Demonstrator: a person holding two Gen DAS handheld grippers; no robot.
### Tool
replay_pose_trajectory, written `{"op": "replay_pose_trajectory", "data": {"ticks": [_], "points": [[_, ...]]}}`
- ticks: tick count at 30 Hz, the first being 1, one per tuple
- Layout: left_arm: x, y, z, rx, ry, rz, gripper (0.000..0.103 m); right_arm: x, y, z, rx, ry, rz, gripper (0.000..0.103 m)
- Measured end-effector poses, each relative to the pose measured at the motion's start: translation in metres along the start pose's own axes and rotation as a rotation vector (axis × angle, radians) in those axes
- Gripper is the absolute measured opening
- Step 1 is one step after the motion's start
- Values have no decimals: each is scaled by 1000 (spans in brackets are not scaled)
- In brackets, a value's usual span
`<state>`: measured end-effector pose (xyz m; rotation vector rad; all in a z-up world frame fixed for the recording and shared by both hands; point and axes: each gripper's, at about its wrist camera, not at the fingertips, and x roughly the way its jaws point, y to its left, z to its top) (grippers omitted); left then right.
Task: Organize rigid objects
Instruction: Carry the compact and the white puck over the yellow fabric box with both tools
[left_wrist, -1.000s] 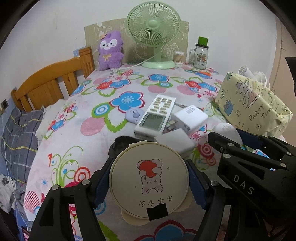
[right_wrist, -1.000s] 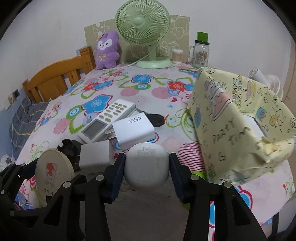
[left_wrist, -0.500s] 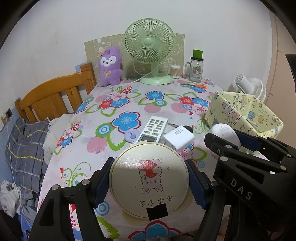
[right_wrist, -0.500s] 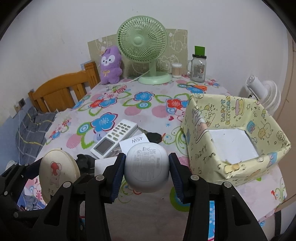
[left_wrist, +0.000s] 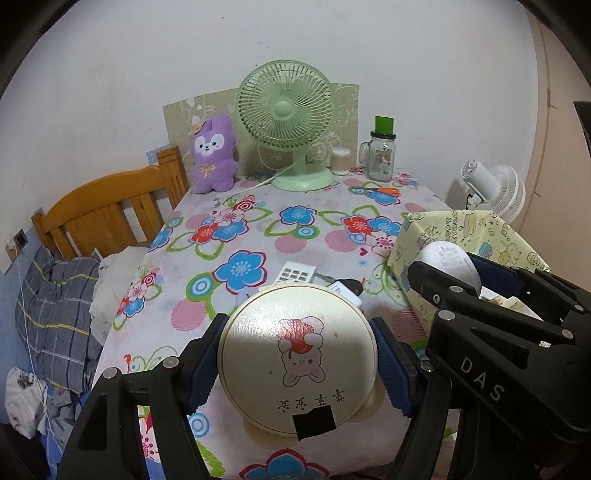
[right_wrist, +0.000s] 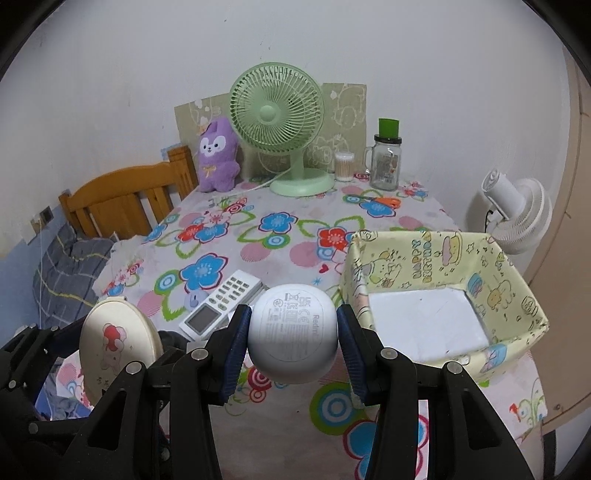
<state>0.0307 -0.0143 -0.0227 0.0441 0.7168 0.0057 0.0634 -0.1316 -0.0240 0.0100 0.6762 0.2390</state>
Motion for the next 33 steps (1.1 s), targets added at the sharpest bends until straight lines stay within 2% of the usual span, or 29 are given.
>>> {"op": "replay_pose_trajectory", "data": {"ticks": [12,33], "points": [[1,-24,20,20,-10,-39,77,-10,-25,16,10,-26,-21,50],[28,-87,53,95,-12,-103,77,-3,-96,33,81,-30,-77,50]]}}
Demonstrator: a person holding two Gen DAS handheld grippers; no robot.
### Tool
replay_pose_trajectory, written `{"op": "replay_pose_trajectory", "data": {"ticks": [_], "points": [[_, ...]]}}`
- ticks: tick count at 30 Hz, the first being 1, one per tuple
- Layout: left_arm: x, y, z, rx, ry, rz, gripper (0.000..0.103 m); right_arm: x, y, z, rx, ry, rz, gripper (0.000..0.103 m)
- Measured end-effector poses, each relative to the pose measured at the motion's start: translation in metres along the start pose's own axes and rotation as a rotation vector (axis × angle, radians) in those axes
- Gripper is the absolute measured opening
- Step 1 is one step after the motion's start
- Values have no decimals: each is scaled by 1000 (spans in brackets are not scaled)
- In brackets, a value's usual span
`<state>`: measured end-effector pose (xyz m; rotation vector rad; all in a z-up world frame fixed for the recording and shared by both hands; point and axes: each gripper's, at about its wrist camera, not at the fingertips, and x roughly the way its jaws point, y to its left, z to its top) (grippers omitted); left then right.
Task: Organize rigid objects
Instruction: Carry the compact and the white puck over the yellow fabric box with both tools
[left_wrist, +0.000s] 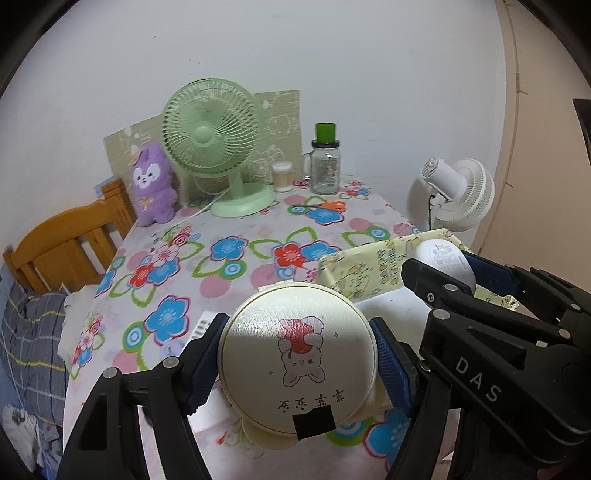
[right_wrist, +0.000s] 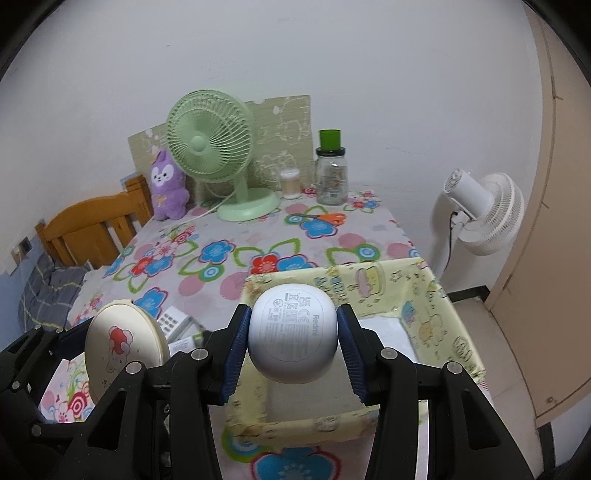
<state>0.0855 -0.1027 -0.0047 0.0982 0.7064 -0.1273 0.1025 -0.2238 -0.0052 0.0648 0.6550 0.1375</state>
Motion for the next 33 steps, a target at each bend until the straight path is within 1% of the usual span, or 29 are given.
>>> {"op": "replay_pose_trajectory", "data": {"ticks": [9,18,25,33], "points": [[16,-27,13,36,6,-43,77,5,-33,7,24,2,-38,50],[35,-46,23,66,20,-86,77,14,-56,11,50,11,-77,50],[54,-62,27,92,44,-126,77,24,-68,12,54,31,-98,50],[74,-69,30,101,85,-147,77,43,-78,12,63,70,-102,50]]}}
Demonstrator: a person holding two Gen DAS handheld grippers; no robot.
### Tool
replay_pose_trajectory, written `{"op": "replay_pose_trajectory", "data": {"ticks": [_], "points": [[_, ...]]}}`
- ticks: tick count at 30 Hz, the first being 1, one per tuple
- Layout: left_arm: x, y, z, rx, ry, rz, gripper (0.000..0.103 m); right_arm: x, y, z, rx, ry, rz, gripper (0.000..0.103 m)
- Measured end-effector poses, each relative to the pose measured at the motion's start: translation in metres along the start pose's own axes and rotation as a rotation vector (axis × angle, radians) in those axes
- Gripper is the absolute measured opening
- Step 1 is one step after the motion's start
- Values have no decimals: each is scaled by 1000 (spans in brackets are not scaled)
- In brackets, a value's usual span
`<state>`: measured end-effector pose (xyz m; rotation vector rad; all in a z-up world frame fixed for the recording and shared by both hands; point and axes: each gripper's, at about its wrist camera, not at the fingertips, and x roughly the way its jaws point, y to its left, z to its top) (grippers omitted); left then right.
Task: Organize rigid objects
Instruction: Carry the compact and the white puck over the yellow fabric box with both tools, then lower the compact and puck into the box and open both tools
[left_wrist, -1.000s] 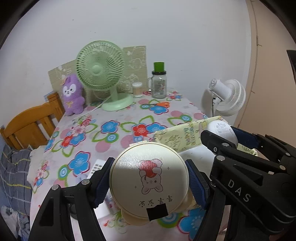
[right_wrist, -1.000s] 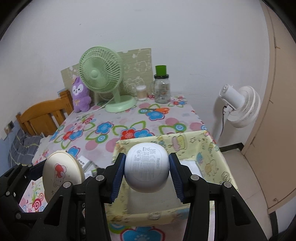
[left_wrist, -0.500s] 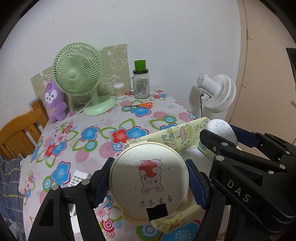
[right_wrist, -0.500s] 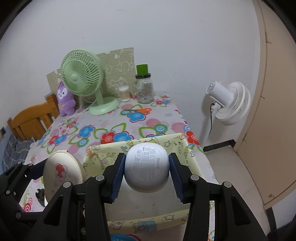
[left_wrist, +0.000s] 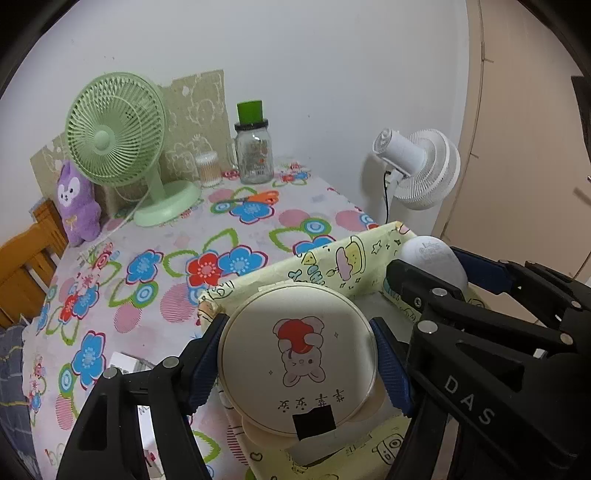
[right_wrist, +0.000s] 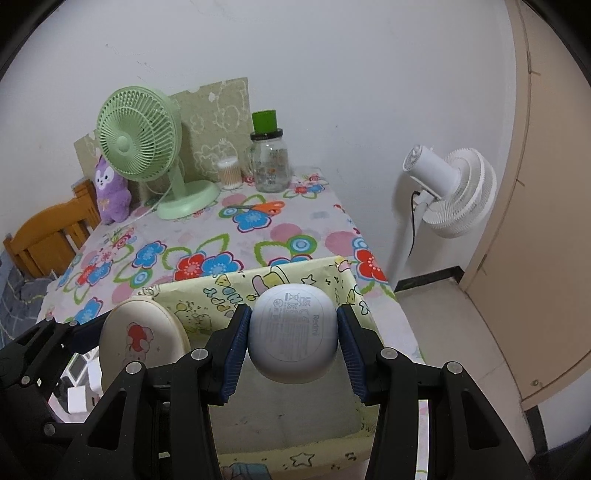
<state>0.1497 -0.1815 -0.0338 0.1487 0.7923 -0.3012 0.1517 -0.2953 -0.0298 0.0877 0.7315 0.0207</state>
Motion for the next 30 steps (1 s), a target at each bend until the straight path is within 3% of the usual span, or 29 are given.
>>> {"op": "replay_pose_trajectory", "data": {"ticks": [12,19,24,30], "points": [[29,0,3,5,99,-30,77,30,-3,0,25,77,63,50],[38,-5,5,28,171,-21,77,43,-5,1,21,116,53,50],[40,-10,5,51,198,-53,91,50,-7,1,13,137,36,50],[40,-11,6,52,209,-54,91,53,-7,1,0,137,26,50]]}}
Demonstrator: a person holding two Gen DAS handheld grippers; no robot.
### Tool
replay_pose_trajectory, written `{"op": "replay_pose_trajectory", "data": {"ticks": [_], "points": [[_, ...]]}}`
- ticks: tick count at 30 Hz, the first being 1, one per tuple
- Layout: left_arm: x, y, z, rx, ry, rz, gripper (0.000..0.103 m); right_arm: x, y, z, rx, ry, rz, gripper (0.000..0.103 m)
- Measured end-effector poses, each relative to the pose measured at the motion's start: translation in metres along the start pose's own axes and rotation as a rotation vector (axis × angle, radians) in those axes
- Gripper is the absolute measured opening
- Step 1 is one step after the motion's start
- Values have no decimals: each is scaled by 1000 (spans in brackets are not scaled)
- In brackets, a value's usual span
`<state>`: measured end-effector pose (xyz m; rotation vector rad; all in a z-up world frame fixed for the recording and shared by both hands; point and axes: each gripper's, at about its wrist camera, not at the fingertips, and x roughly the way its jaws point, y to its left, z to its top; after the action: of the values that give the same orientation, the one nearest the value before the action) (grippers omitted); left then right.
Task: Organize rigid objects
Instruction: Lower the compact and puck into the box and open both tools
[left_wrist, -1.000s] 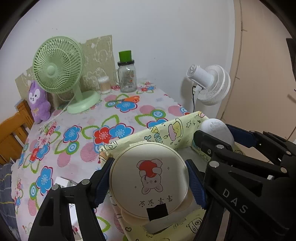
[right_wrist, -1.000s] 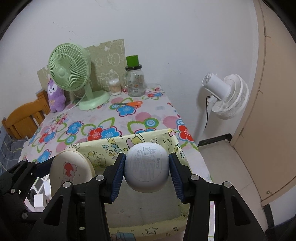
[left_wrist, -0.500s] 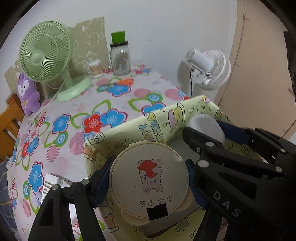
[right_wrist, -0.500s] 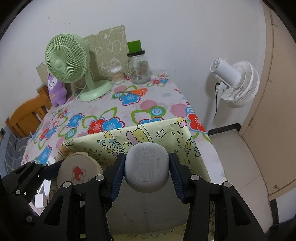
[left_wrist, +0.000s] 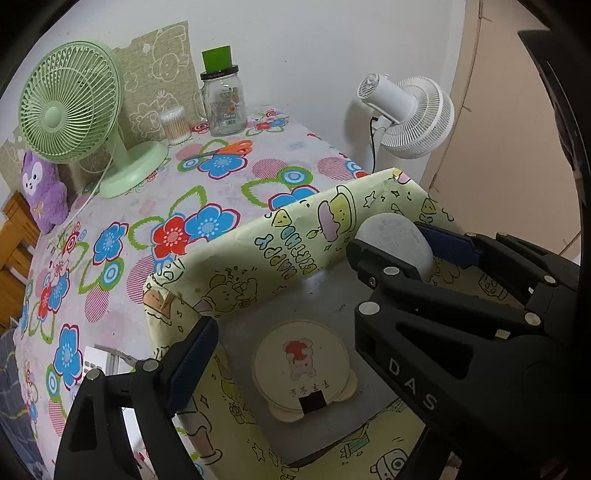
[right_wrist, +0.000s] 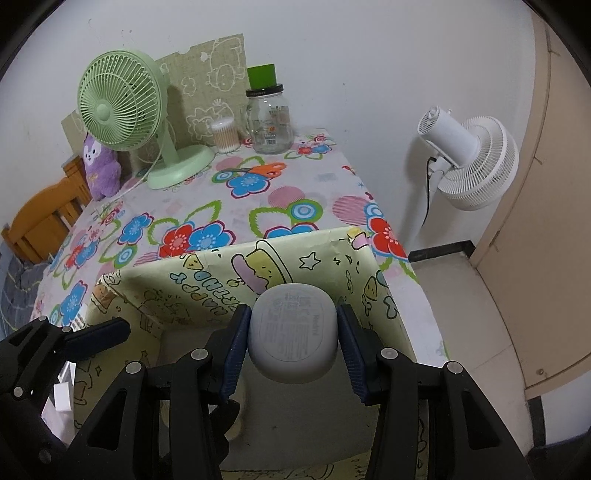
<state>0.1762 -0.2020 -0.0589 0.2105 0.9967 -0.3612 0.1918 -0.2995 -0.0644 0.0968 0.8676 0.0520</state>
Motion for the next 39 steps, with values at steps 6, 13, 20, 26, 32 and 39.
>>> {"op": "replay_pose_trajectory", "data": {"ticks": [6,13,20,26,32,39], "points": [[-1,0,1,2,-3,-6,92,-1,1,0,-1,-4,12,60],[-9,0,-2,-1,-40,10,97,-9,2,-1,12,-21,25,75],[-27,4,-8,-13,-89,36,99,-31,5,-5,11,-73,-4,89],[-42,6,-15,-17,-127,46,101,-46,8,-9,13,-96,-8,92],[-53,8,-22,-23,-150,47,101,-58,13,-14,9,-114,-11,96],[-64,10,-29,-29,-169,46,101,-70,20,-18,-4,-137,-32,96]]}}
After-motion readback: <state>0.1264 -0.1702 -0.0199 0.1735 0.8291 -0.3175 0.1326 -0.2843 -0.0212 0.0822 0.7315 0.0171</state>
